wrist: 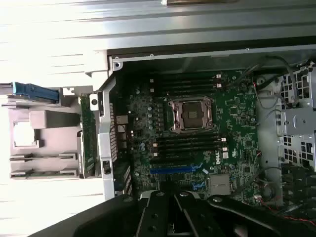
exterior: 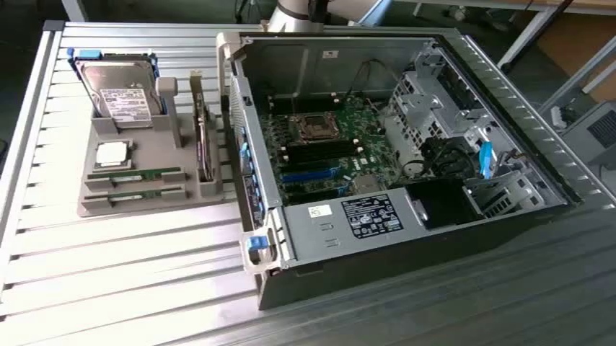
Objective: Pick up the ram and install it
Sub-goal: 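Reach for the ram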
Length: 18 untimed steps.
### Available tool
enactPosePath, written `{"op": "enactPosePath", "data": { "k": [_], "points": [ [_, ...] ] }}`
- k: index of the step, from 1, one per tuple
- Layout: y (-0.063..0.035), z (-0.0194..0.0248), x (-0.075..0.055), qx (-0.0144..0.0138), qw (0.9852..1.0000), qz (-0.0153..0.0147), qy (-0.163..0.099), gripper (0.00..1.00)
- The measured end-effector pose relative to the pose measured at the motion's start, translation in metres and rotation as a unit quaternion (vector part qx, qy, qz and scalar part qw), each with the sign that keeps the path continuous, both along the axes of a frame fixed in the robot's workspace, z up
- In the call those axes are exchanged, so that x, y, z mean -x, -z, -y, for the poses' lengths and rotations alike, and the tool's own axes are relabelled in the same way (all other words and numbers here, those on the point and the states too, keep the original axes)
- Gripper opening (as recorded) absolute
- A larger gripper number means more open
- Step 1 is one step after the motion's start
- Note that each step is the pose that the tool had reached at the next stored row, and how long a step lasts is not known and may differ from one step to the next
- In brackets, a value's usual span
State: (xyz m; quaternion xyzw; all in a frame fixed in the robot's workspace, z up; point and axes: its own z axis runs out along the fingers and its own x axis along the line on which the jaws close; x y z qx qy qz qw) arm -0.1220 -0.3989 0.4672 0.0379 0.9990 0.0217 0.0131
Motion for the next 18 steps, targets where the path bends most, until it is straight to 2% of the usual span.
{"op": "enactPosePath", "data": {
  "k": [1,18],
  "points": [
    [-0.0001,-0.0001,0.008,0.0001,1.0,0.0,0.0,0.09],
    [-0.0001,0.0,0.019,0.0,1.0,0.0,0.0,0.09]
  ]
}}
